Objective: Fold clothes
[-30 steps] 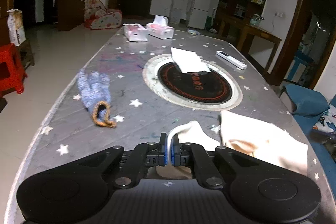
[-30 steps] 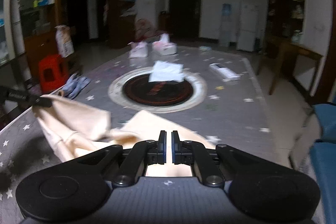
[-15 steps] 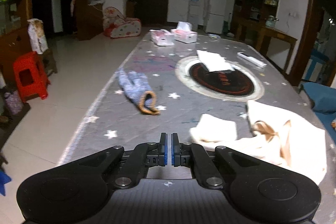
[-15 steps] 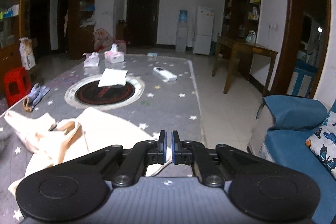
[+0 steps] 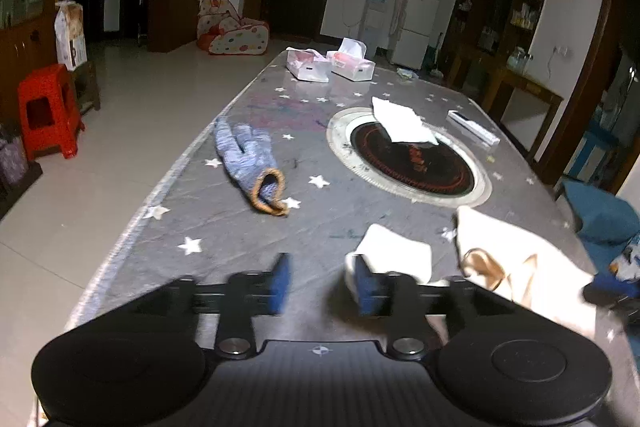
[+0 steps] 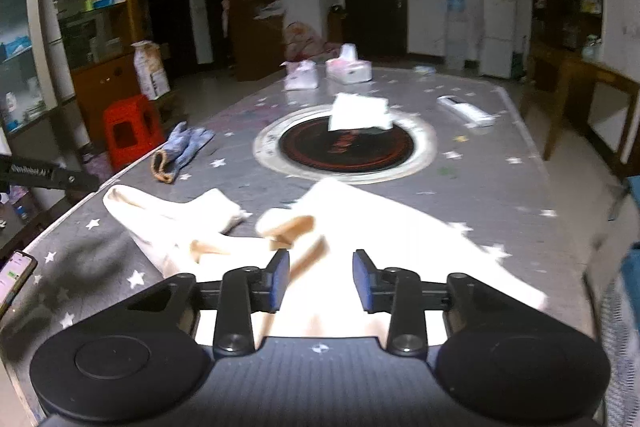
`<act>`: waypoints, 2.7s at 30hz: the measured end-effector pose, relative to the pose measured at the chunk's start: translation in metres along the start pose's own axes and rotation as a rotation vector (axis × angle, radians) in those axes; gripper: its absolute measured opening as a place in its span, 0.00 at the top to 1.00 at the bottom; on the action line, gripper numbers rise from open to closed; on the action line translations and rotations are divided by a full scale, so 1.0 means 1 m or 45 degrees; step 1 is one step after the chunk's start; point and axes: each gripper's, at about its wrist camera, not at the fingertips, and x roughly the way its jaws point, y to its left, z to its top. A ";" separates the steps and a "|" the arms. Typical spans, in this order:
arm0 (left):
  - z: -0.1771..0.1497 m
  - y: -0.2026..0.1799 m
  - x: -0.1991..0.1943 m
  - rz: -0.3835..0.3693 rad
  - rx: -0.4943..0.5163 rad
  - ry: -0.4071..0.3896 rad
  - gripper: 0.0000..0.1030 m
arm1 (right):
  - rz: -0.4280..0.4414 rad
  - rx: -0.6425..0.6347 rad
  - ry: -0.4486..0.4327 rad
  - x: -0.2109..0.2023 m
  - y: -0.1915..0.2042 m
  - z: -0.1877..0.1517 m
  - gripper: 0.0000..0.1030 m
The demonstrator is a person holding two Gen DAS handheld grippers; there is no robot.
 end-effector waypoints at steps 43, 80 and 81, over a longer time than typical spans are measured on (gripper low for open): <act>-0.061 0.018 -0.039 0.016 0.191 0.154 0.87 | -0.600 0.304 0.000 -0.130 -0.137 -0.096 0.85; -0.146 -0.101 -0.041 -0.545 0.634 0.339 0.74 | -0.646 0.287 0.036 -0.177 -0.105 -0.140 0.44; -0.143 -0.100 -0.041 -0.553 0.624 0.351 0.74 | -0.615 0.256 0.055 -0.168 -0.101 -0.137 0.44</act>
